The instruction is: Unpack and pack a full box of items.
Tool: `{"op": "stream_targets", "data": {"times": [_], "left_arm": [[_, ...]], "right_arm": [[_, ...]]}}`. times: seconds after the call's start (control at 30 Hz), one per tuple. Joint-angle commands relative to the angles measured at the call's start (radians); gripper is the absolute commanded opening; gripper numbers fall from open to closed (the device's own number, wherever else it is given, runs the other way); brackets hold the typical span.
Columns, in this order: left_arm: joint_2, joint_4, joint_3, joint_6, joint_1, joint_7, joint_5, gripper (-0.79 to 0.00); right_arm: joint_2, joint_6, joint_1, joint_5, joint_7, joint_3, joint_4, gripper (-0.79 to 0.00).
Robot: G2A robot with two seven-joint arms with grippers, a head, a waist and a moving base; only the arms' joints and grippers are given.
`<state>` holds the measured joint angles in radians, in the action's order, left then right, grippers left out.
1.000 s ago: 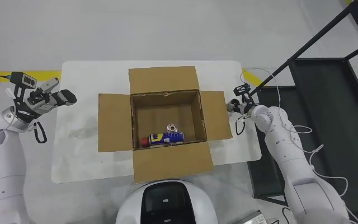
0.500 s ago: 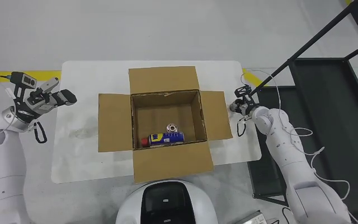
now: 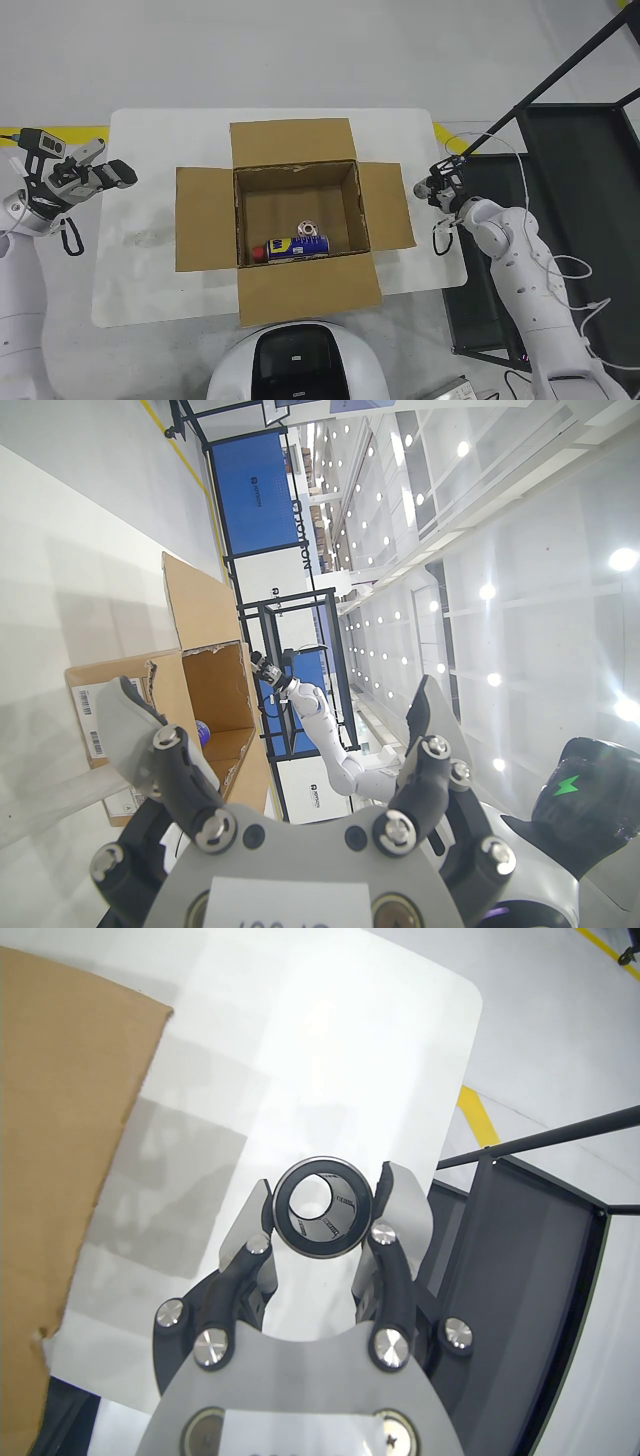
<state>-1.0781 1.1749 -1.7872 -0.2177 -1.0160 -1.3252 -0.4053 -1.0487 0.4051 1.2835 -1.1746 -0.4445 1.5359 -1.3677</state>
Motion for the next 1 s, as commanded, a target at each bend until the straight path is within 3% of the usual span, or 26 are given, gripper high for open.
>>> {"op": "stream_targets", "data": {"times": [0.0, 0.27, 0.43, 0.67, 0.97], "left_arm": [[0.0, 0.0, 0.0, 0.0, 0.0, 0.0, 0.0, 0.0], [0.0, 0.0, 0.0, 0.0, 0.0, 0.0, 0.0, 0.0], [0.0, 0.0, 0.0, 0.0, 0.0, 0.0, 0.0, 0.0], [0.0, 0.0, 0.0, 0.0, 0.0, 0.0, 0.0, 0.0], [0.0, 0.0, 0.0, 0.0, 0.0, 0.0, 0.0, 0.0]], "right_arm": [[0.004, 0.005, 0.029, 0.003, 0.003, 0.021, -0.058, -0.785], [0.016, 0.074, 0.121, 0.003, 0.022, 0.076, -0.27, -0.785], [0.017, 0.118, 0.131, 0.003, 0.02, 0.05, -0.379, -0.785], [0.007, 0.141, 0.068, -0.021, -0.014, -0.089, -0.453, -0.785], [-0.029, 0.13, -0.083, -0.046, -0.05, -0.345, -0.381, -0.785]]}}
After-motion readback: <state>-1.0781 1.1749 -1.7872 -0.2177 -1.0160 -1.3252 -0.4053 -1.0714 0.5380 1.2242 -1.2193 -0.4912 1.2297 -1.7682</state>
